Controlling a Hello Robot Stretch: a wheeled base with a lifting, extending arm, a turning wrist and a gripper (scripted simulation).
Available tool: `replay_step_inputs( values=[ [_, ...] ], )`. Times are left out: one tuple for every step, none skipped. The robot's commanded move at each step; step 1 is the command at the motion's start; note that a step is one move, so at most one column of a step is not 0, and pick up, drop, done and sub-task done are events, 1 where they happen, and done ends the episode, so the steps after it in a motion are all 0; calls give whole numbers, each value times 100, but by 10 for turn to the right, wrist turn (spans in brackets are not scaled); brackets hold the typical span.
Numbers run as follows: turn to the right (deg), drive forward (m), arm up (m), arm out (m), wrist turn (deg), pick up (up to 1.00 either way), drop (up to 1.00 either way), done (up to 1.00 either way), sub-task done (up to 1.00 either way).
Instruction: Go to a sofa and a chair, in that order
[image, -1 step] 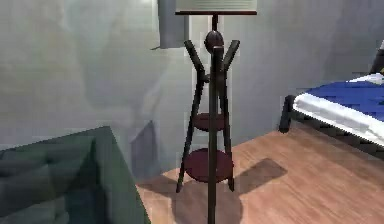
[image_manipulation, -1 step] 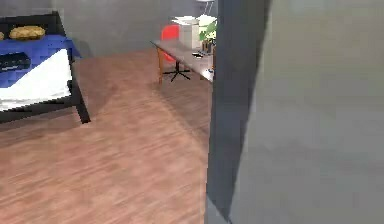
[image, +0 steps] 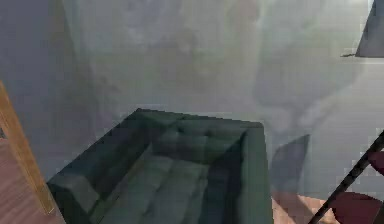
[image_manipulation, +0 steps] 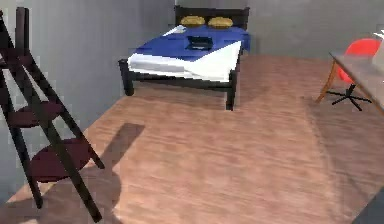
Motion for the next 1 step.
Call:
replay_step_inputs(
  values=[
    [-450, 0, 0, 0, 0, 0, 0, 0, 0]
  ],
)
